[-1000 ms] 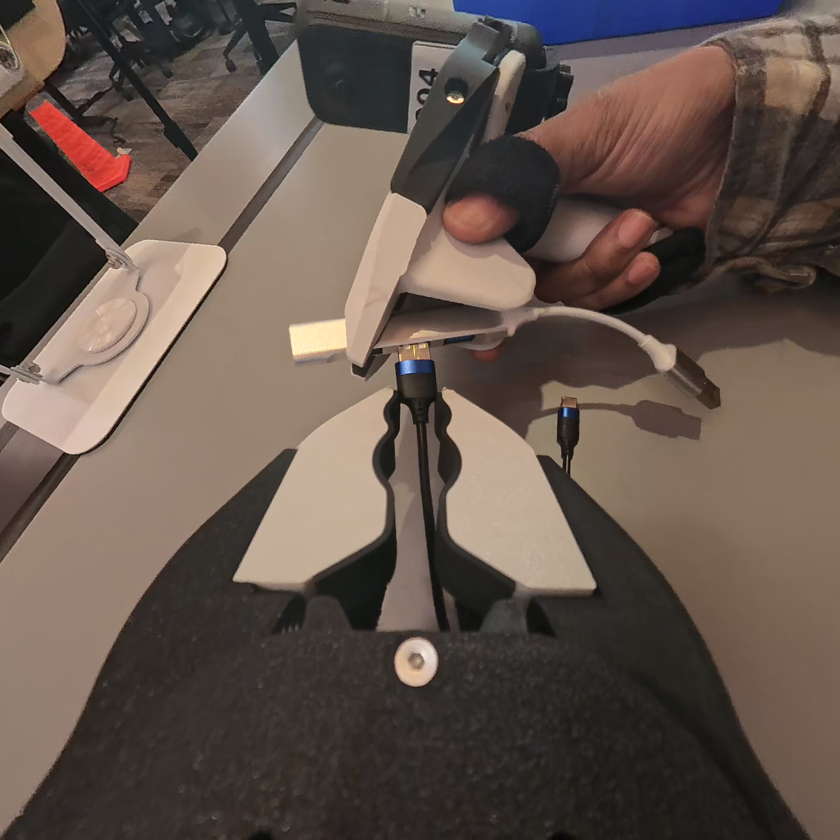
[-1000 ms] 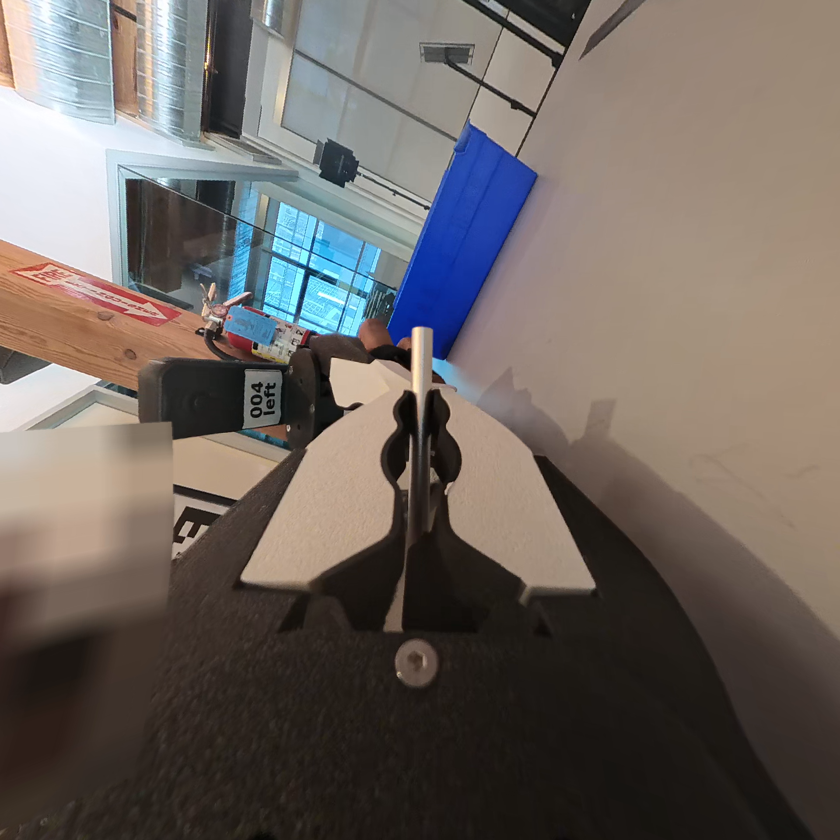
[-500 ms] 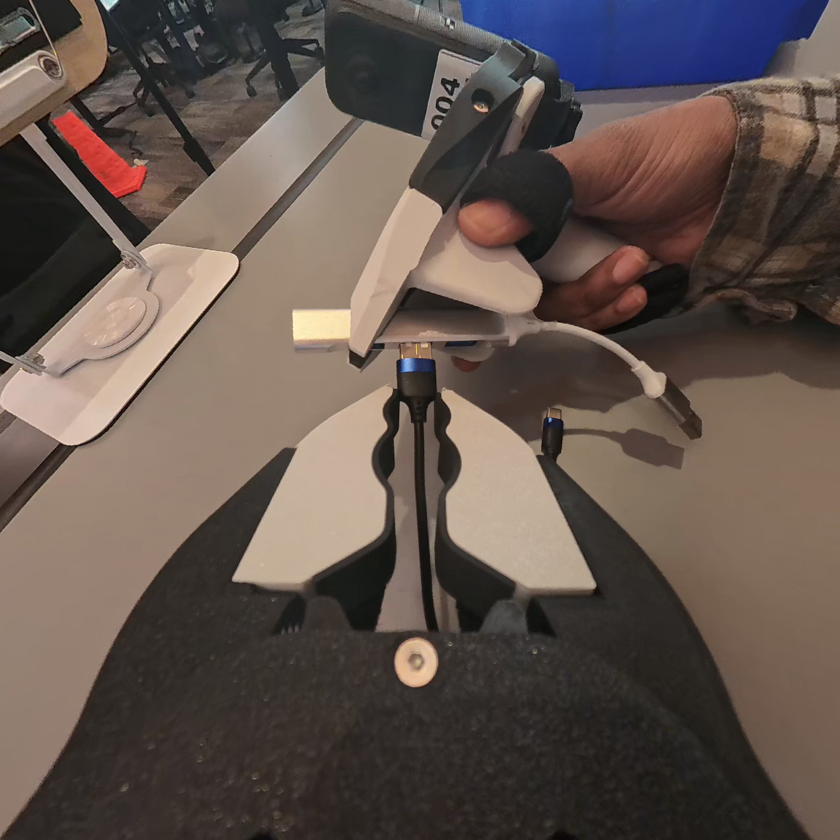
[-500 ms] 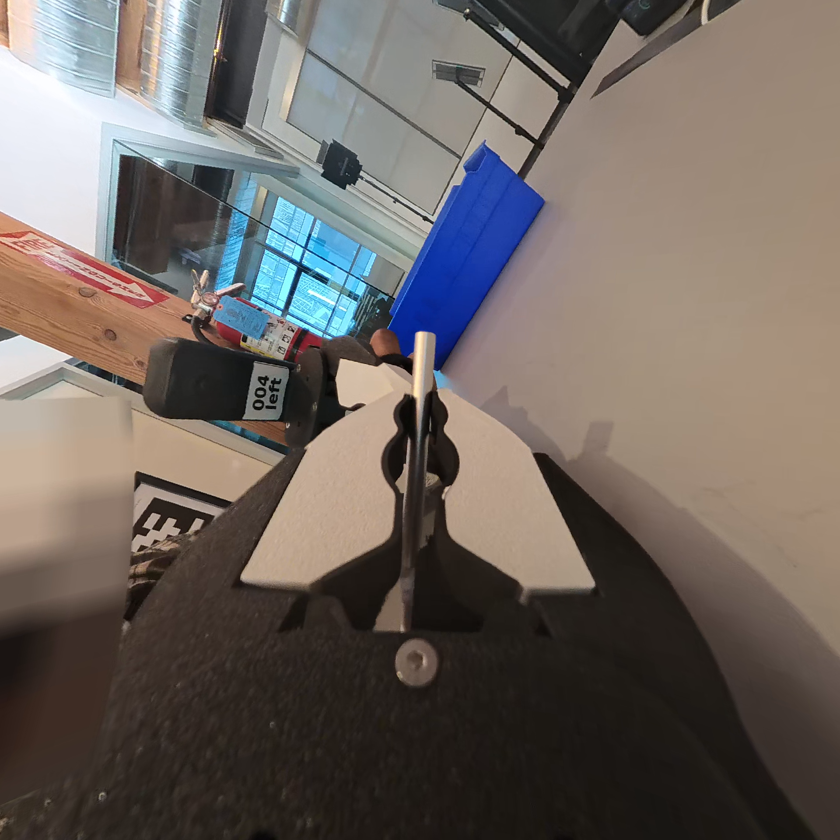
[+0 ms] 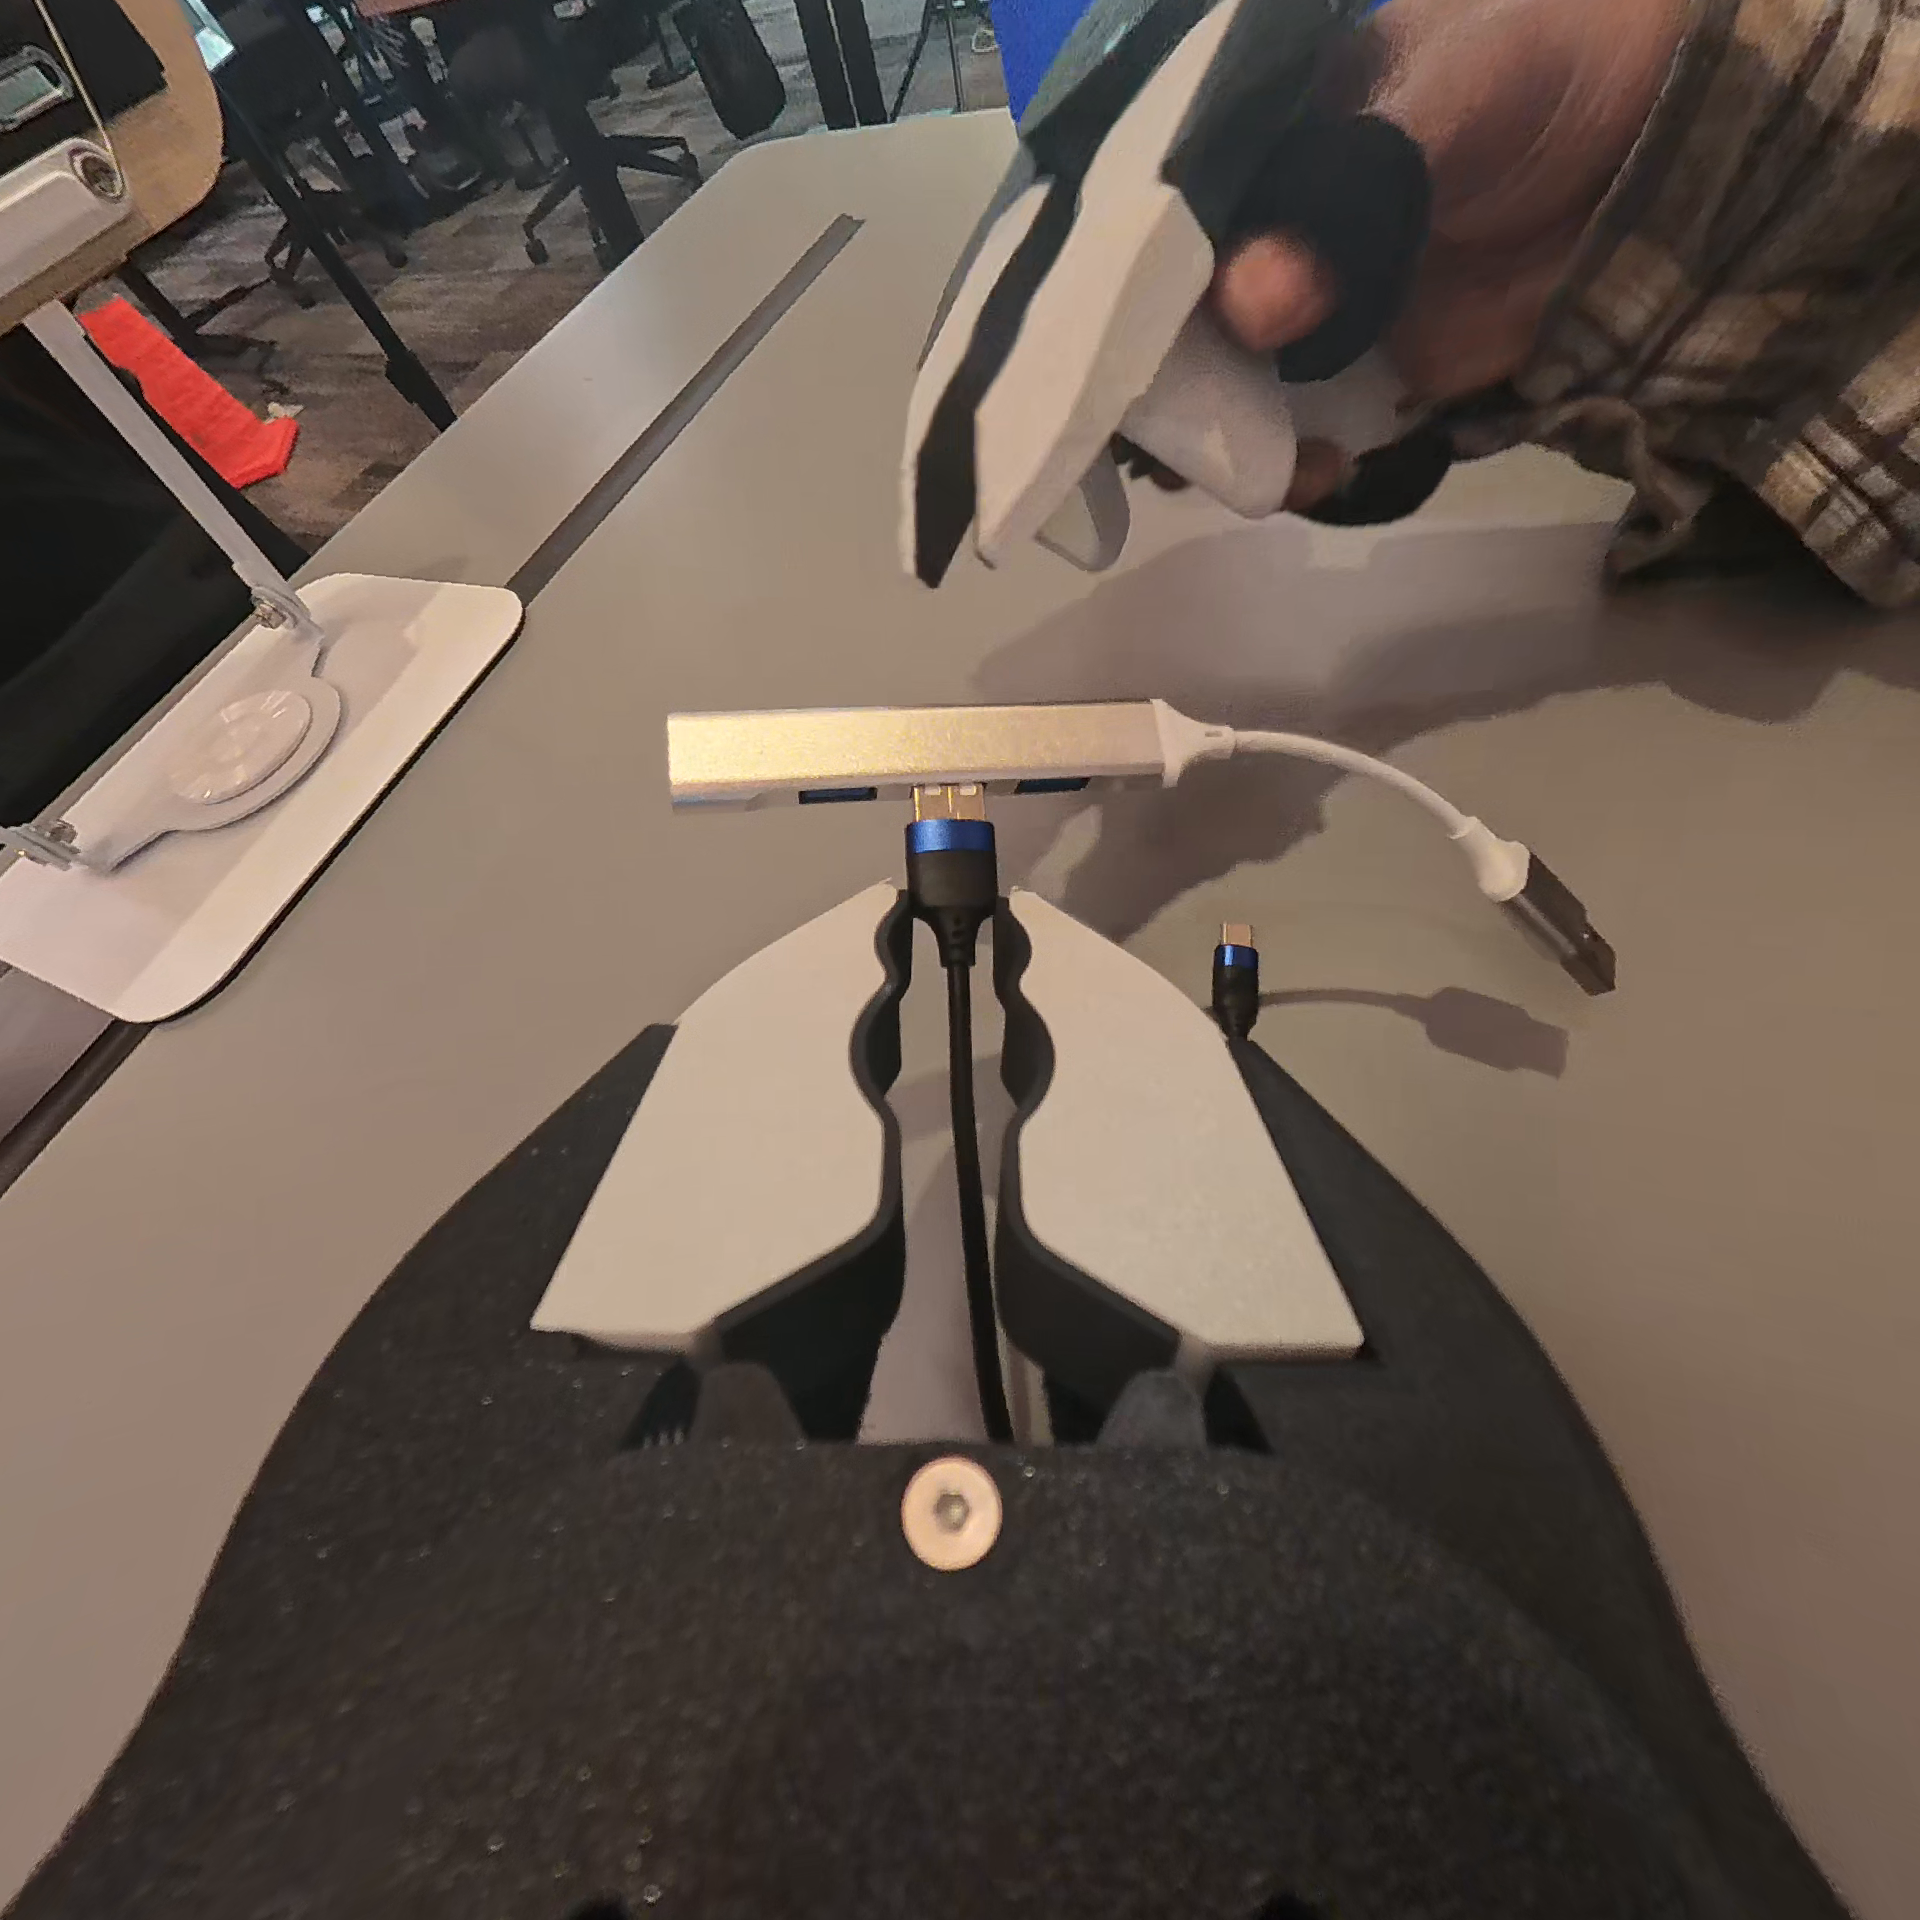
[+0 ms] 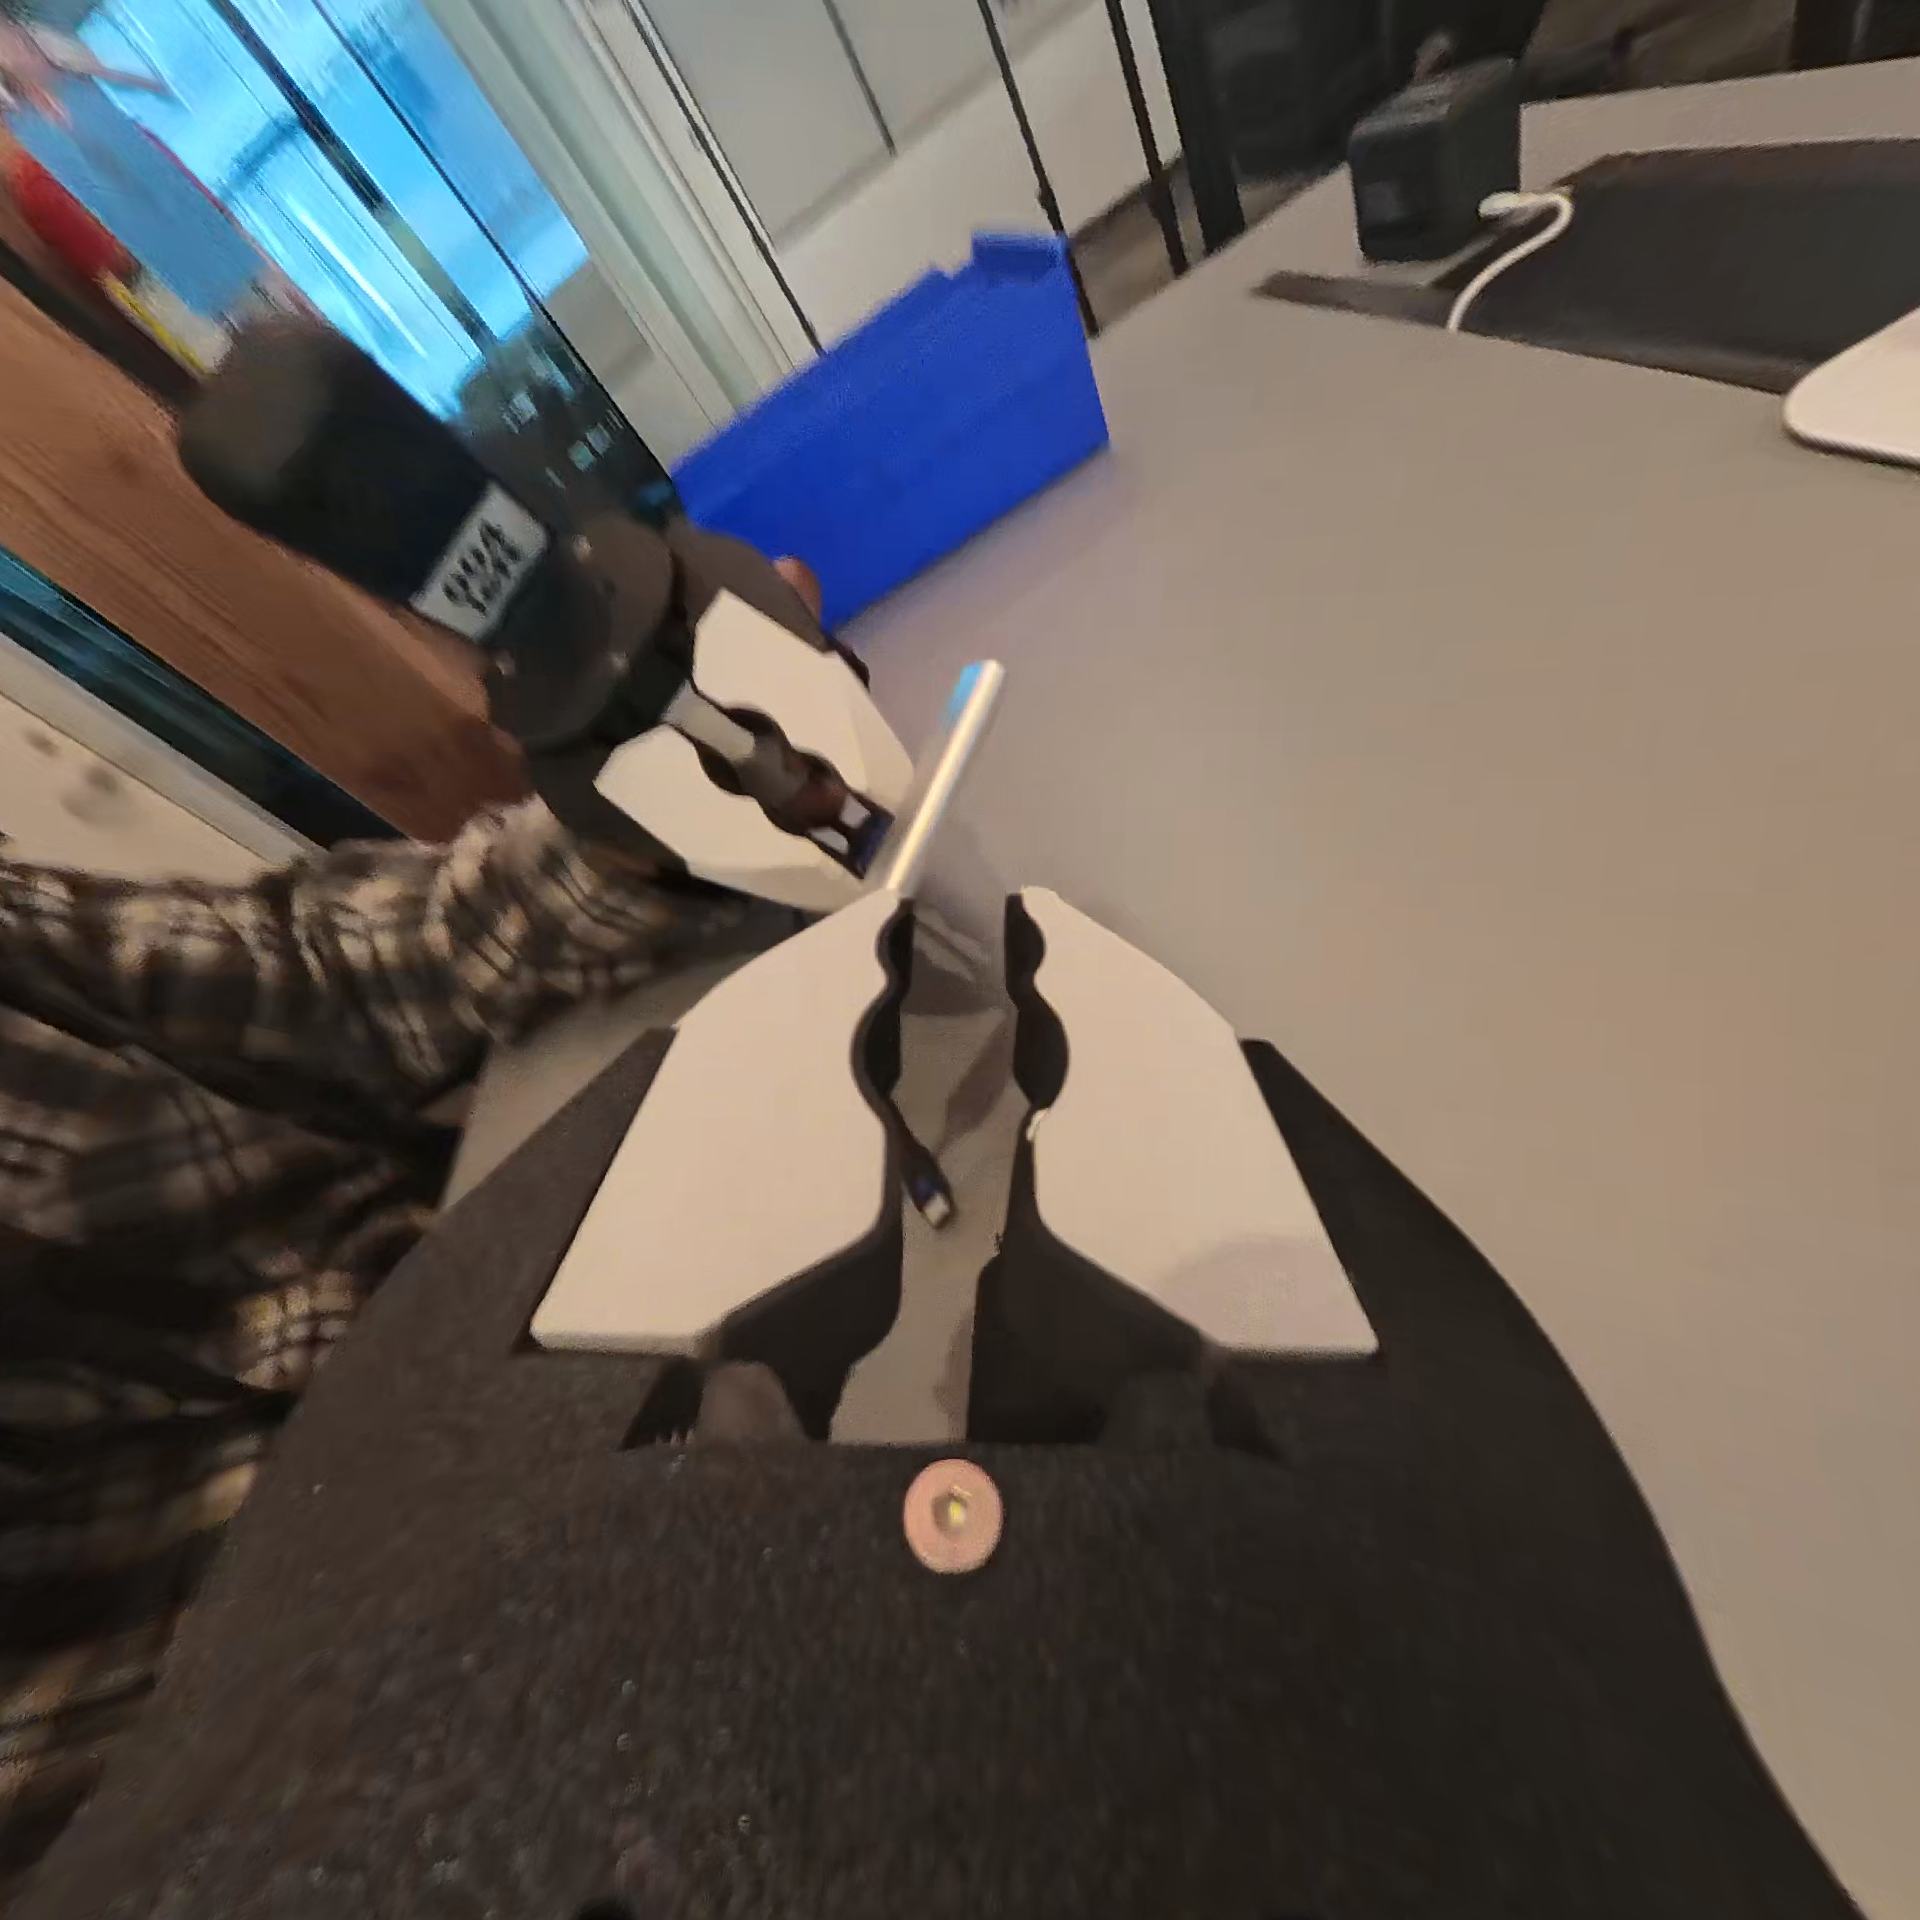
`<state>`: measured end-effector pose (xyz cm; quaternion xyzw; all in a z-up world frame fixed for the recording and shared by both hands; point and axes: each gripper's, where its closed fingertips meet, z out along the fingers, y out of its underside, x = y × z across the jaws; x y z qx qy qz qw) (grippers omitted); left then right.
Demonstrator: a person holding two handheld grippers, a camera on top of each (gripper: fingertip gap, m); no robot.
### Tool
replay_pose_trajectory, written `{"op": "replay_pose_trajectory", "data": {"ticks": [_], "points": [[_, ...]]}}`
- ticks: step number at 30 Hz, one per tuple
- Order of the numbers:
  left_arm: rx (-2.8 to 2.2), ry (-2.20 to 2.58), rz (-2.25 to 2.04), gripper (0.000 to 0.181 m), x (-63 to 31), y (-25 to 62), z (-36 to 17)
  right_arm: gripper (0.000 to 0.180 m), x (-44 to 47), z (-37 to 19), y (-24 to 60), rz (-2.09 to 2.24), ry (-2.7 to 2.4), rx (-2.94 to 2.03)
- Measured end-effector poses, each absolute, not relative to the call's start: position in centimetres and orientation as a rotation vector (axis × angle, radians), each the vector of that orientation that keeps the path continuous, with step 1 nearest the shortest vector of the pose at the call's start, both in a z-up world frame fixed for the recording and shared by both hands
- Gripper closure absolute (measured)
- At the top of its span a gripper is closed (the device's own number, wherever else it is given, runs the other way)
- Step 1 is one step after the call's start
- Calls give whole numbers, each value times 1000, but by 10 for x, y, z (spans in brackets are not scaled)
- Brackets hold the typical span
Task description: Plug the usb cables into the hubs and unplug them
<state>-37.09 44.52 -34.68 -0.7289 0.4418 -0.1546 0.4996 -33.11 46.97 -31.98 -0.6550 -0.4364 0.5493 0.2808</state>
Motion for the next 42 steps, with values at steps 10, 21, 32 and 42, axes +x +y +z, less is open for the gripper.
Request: {"op": "replay_pose_trajectory", "data": {"ticks": [10,21,32,42], "points": [[-1729,1094,-398,167,-370,441,-344,124,-331,-320,448,1461,-1248,-1765],[-1691,1127,-408,167,-364,437,-343,142,-341,-320,414,2176,-1085,-1831],[-1639,1148,-380,167,-363,435,-340,164,-348,-322,416,2298,-959,-2021],[-1616,1202,-356,167,-357,430,-343,170,-348,-324,425,2252,-879,-2051]]}}
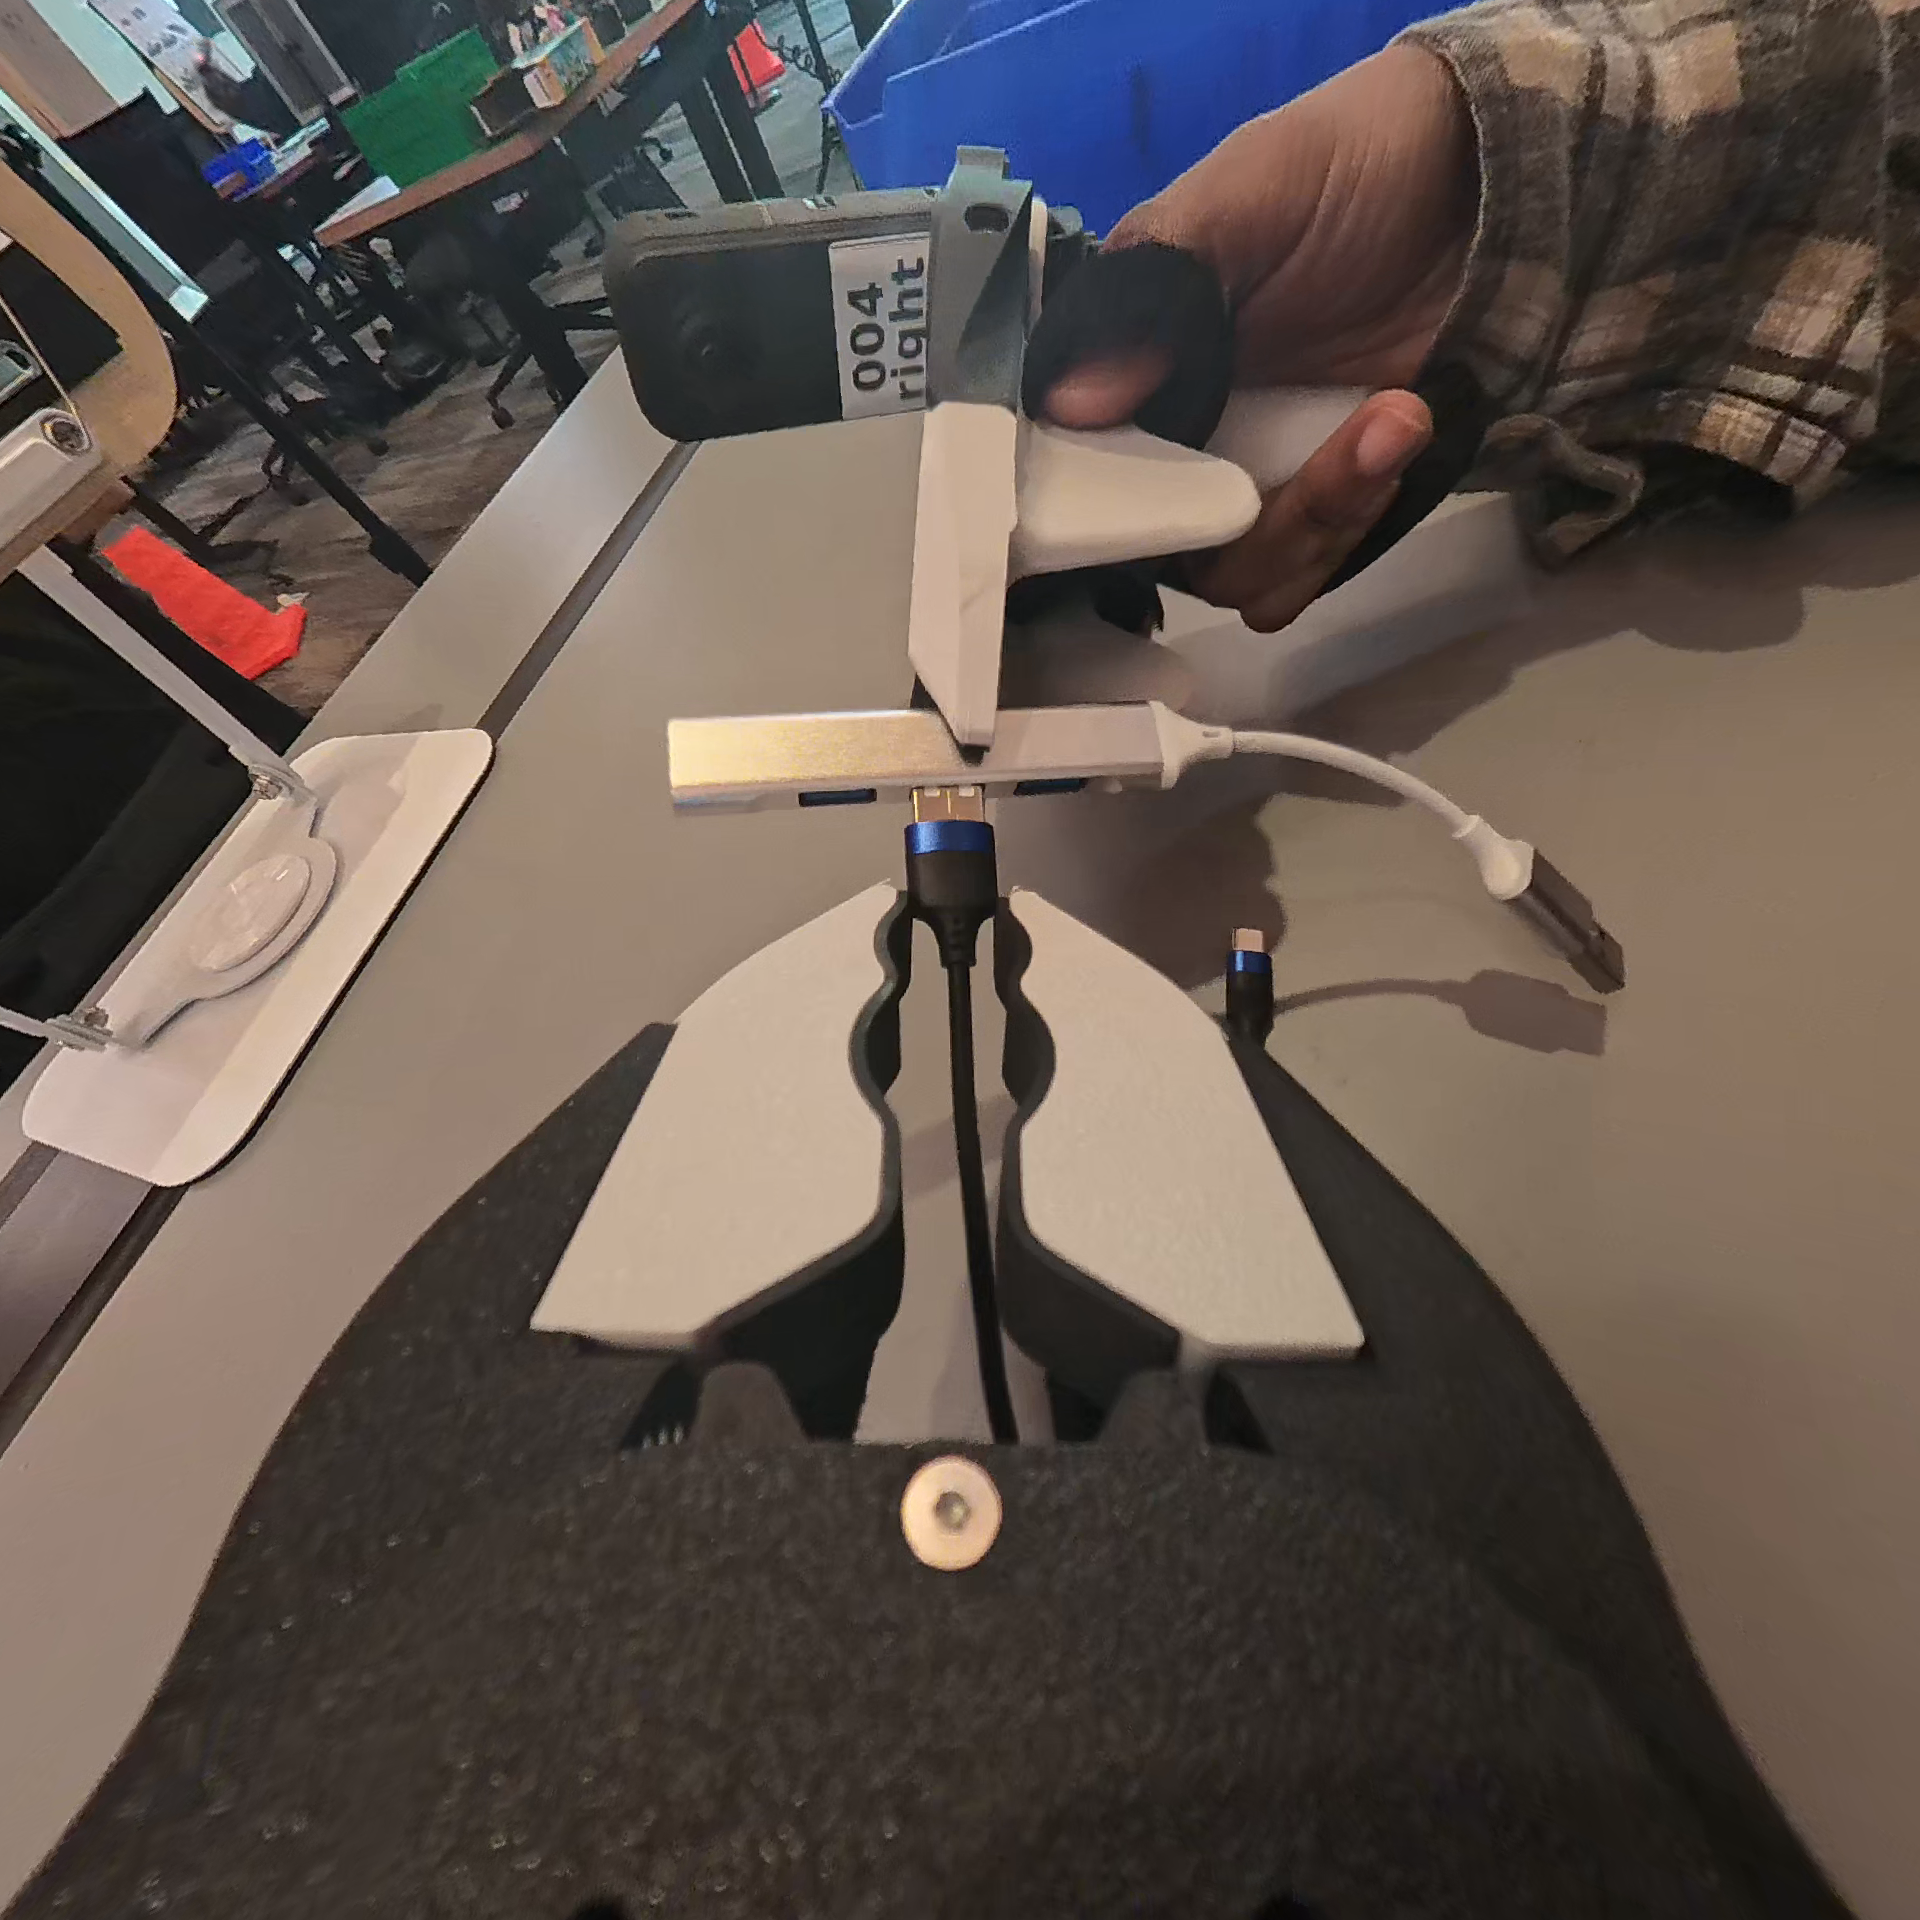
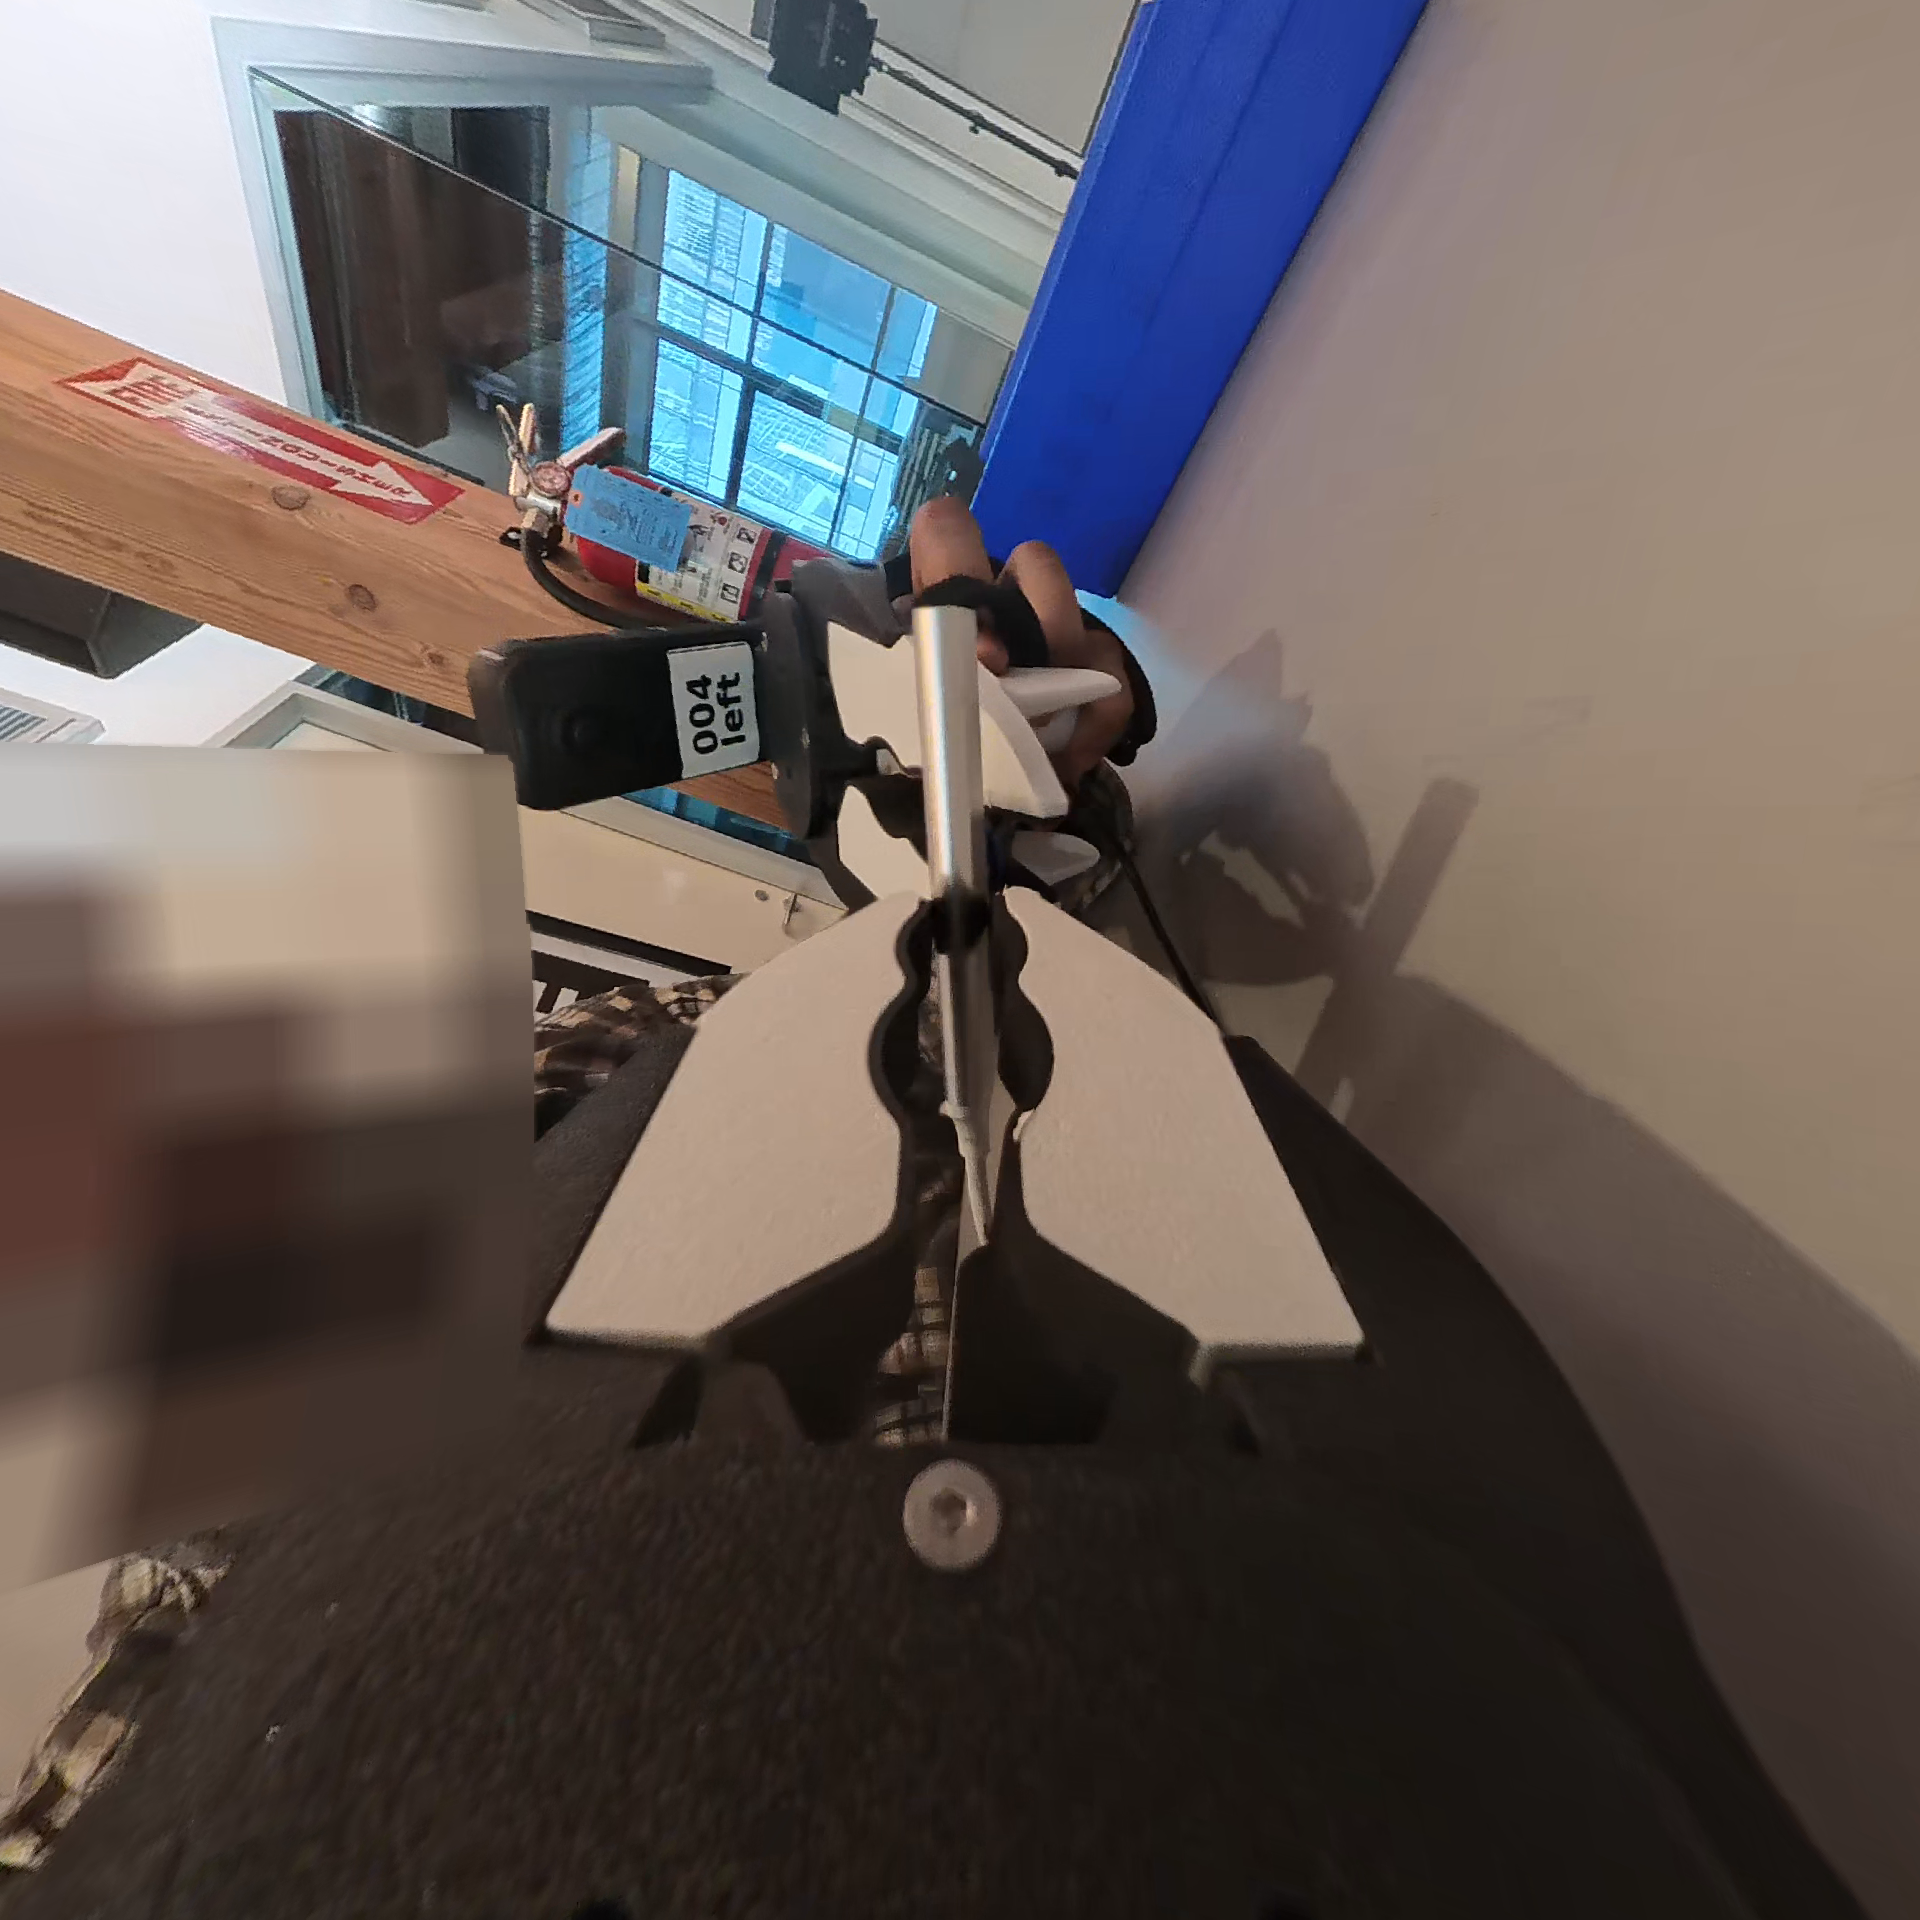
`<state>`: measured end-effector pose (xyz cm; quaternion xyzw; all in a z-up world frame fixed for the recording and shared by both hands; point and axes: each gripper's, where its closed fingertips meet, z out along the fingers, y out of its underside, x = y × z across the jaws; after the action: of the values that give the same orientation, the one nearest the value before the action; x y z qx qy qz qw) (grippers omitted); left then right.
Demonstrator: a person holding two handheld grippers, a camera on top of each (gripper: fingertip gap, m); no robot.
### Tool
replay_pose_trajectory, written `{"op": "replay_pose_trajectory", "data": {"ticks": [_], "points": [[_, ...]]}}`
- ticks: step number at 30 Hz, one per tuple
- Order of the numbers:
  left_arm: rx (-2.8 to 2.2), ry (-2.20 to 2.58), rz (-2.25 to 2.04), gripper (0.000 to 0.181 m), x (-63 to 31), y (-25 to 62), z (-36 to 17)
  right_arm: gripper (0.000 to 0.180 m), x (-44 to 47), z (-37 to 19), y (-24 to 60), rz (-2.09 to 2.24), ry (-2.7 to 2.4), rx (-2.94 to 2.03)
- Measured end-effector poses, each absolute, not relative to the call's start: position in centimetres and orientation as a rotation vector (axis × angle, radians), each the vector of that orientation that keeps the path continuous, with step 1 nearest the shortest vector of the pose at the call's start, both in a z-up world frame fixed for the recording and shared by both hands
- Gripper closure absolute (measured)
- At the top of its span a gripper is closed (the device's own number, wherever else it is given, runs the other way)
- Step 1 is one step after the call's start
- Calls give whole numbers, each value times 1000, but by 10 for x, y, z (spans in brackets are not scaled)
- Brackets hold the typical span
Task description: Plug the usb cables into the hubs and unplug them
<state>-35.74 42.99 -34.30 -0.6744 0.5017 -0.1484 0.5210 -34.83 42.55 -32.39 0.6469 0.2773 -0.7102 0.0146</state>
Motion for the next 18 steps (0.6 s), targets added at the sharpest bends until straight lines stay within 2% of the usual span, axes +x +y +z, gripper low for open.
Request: {"op": "replay_pose_trajectory", "data": {"ticks": [5,18], "points": [[-1608,1214,-345,167,-358,429,-343,165,-348,-320,425,-2223,847,1996],[-1642,1199,-330,167,-360,432,-348,173,-349,-330,430,-2109,975,2215]]}}
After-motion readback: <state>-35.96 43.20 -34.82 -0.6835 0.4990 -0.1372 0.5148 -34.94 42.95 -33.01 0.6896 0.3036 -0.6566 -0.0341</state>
